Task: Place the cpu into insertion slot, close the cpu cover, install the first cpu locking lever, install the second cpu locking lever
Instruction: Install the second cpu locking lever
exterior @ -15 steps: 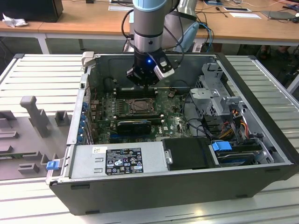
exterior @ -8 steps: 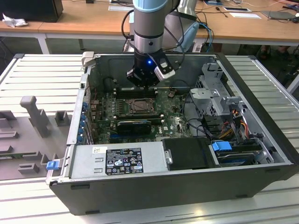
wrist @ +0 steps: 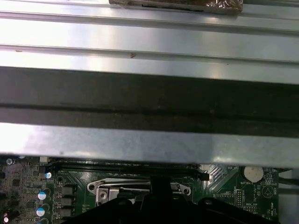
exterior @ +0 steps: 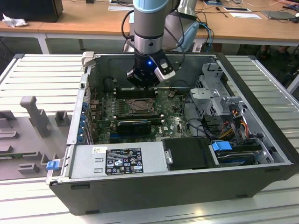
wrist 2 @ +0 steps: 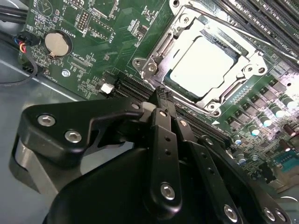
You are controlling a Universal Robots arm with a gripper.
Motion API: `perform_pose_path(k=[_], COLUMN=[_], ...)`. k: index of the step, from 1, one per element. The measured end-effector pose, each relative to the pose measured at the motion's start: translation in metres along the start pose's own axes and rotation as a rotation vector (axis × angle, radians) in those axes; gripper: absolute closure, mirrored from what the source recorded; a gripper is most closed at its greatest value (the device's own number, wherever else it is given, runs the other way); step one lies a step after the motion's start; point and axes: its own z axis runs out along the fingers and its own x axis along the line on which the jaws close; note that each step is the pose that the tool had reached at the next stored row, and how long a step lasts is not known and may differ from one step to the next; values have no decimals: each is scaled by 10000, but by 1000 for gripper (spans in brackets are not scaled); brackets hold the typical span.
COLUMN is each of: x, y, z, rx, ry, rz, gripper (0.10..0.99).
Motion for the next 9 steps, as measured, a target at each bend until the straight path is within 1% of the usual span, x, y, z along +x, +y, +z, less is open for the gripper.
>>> perform_pose_path(k=[2, 3, 6, 7, 9], x=[1, 2, -1, -3, -4], y=[-33, -37, -34, -30, -27], z=[-2, -10, -81, -129, -186], rx=[-2, 1, -2, -1, -1], ry=[-1, 1, -2, -1, 0], rz=[-1, 1, 1, 1, 1], gripper=[980, 980, 980, 980, 980])
